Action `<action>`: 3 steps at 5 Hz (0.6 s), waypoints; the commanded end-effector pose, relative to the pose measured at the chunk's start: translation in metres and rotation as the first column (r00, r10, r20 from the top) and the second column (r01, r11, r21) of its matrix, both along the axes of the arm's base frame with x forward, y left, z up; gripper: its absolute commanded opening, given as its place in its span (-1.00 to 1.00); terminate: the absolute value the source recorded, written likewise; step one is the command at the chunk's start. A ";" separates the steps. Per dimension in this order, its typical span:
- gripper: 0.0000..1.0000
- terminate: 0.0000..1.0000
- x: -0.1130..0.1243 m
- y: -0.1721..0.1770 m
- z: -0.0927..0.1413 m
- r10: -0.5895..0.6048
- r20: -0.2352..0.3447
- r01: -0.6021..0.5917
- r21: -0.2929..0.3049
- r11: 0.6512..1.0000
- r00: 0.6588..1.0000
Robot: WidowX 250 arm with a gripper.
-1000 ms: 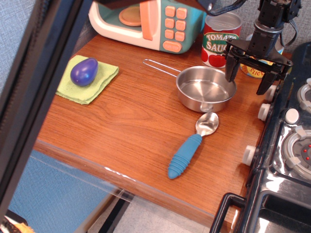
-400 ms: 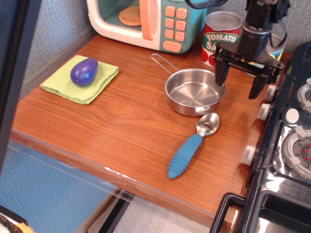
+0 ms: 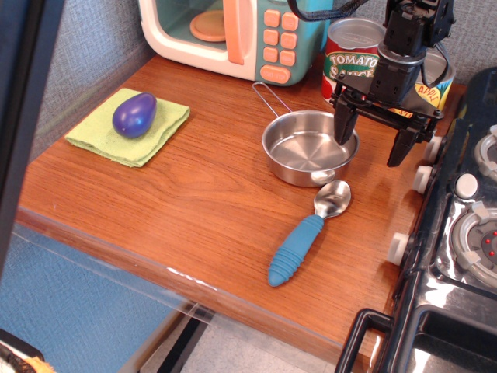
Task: Move pot to left of spoon.
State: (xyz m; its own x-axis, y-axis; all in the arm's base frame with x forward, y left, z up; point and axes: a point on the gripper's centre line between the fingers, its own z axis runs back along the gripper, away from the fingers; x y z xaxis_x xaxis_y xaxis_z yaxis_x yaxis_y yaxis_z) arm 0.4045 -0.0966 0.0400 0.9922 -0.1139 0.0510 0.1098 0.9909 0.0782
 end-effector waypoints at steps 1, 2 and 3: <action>-1.00 -1.00 0.007 0.008 0.007 0.035 0.029 -0.035 0.004 0.999 0.999; -1.00 -1.00 0.006 0.009 0.001 0.035 0.008 -0.035 0.024 0.999 0.999; -1.00 -1.00 0.006 0.016 -0.003 0.057 -0.010 -0.057 0.040 0.998 0.998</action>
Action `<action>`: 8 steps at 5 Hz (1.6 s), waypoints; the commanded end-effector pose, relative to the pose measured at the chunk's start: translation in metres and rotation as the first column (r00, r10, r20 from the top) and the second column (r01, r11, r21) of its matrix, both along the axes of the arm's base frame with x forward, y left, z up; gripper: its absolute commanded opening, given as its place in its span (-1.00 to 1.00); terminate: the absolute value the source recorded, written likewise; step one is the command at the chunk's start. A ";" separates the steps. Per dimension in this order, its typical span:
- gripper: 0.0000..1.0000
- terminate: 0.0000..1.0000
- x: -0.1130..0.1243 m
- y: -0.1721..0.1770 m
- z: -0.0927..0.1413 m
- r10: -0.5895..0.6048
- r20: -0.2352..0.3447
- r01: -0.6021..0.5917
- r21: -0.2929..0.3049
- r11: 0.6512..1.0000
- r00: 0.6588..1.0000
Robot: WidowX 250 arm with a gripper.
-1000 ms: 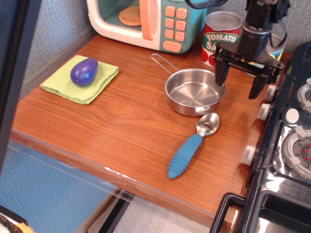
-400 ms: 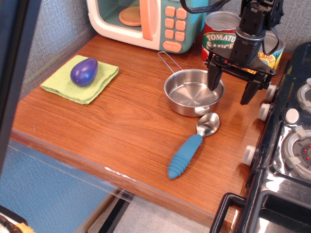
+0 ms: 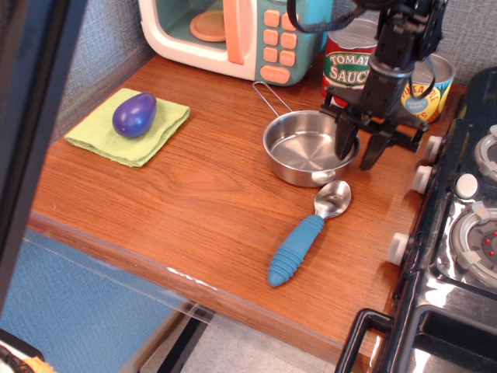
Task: Move pot to left of spoon.
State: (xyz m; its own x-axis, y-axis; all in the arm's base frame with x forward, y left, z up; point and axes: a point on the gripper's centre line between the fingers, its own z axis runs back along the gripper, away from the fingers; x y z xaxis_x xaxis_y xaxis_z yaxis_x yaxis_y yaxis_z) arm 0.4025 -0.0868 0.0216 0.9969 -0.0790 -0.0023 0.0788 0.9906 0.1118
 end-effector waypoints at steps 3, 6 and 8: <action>-1.00 -1.00 0.028 0.017 0.085 0.175 0.193 -0.149 -0.144 0.978 0.965; -1.00 -1.00 -0.065 0.057 0.083 0.189 0.169 -0.166 -0.143 0.976 0.967; -1.00 -1.00 -0.115 0.063 0.047 0.115 0.092 -0.109 -0.075 0.991 0.989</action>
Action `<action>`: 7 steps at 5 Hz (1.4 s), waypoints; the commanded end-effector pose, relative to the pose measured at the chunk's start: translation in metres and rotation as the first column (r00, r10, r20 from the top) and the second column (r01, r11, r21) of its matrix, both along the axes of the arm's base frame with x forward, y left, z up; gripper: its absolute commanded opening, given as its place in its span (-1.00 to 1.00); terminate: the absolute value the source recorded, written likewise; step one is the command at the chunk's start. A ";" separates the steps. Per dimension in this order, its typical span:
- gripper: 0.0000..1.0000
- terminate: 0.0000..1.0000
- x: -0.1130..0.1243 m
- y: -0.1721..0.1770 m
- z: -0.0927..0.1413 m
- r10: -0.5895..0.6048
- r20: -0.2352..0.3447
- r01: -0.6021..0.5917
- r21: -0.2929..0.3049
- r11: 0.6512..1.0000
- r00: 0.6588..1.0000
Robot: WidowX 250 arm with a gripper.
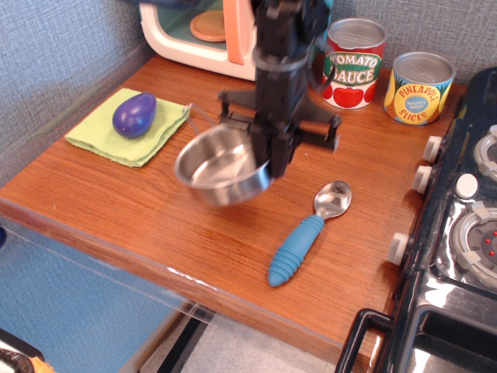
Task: Move pot to left of spoon.
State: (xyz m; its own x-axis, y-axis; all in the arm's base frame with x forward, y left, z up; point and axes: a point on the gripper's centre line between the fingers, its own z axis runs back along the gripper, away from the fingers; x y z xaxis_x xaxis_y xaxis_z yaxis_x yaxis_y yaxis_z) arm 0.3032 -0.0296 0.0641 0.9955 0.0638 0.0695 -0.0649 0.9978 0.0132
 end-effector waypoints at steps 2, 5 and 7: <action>1.00 -1.00 -0.024 0.013 -0.008 0.003 -0.014 -0.002 0.035 0.999 1.000; 1.00 -1.00 -0.012 0.004 0.031 -0.033 0.049 0.037 -0.086 0.996 0.998; 1.00 -1.00 -0.004 0.008 0.054 -0.019 0.114 0.032 -0.115 0.993 0.993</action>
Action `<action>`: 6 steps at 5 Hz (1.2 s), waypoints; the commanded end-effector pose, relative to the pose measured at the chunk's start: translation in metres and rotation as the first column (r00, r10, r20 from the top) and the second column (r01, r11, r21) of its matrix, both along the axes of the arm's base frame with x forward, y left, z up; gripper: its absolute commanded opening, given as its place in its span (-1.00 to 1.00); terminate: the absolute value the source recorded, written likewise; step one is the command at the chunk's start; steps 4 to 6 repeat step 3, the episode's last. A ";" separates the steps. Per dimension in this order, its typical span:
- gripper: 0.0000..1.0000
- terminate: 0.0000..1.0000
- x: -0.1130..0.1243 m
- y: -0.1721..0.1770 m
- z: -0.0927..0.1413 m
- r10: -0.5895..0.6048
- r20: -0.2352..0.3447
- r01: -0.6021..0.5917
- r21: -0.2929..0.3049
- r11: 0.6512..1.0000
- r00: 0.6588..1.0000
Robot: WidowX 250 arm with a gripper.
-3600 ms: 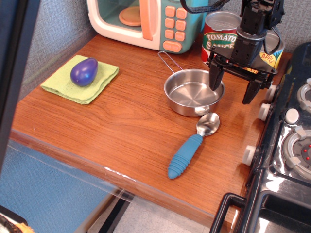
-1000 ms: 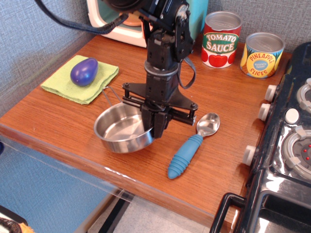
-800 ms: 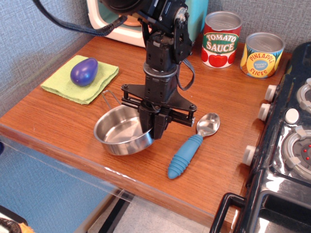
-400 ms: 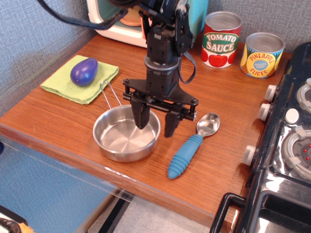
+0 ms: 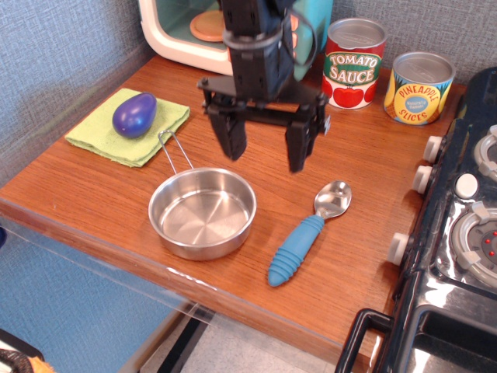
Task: Move pot to left of spoon.
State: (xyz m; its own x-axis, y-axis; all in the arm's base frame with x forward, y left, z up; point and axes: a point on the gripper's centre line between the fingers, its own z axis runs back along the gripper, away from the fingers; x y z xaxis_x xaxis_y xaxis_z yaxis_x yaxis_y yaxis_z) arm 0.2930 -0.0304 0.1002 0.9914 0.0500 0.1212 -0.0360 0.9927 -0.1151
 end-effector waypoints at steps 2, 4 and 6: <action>1.00 -1.00 0.008 0.011 0.011 -0.018 0.051 0.014 0.074 0.997 0.999; 1.00 1.00 0.008 0.011 0.011 -0.018 0.051 0.014 0.074 0.997 0.999; 1.00 1.00 0.008 0.011 0.011 -0.018 0.051 0.014 0.074 0.997 0.999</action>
